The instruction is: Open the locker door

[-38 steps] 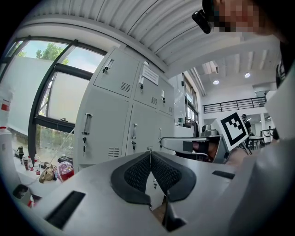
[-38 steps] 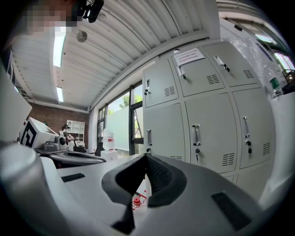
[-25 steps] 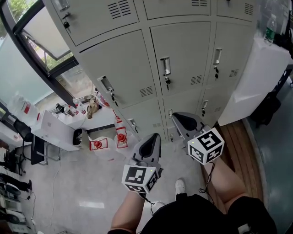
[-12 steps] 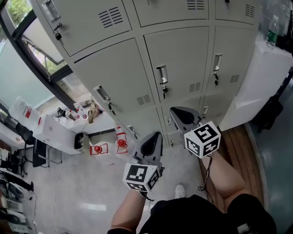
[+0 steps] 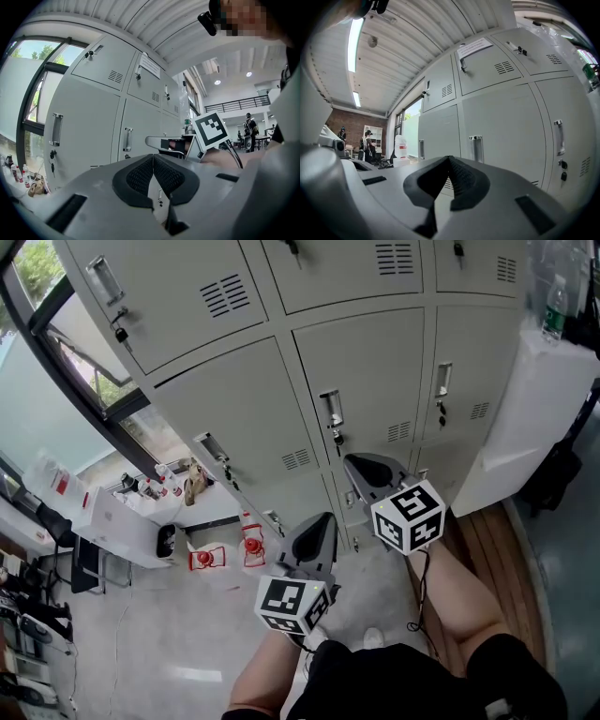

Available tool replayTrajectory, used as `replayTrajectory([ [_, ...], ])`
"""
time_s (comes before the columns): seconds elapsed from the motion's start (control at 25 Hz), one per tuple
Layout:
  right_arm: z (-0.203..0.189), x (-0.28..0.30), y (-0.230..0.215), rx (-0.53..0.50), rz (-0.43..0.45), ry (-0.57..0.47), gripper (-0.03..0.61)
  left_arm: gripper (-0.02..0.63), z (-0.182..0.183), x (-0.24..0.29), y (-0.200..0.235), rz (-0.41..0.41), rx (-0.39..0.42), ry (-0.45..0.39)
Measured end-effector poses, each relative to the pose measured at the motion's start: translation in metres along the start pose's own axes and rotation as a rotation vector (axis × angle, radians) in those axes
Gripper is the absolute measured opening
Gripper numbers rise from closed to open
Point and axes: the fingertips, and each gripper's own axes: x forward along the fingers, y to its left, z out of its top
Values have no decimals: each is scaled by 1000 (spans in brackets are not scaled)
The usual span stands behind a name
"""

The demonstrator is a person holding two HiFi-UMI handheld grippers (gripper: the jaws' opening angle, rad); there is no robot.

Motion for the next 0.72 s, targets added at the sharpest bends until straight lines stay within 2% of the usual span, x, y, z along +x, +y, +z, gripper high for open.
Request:
replayTrajectory([
  [0.4, -7, 35, -10, 45, -60, 6, 54, 17, 2, 9, 28, -66, -8, 4],
  [0.72, -17, 65, -26, 35, -129, 26, 54, 17, -8, 28, 54, -120, -43, 19],
])
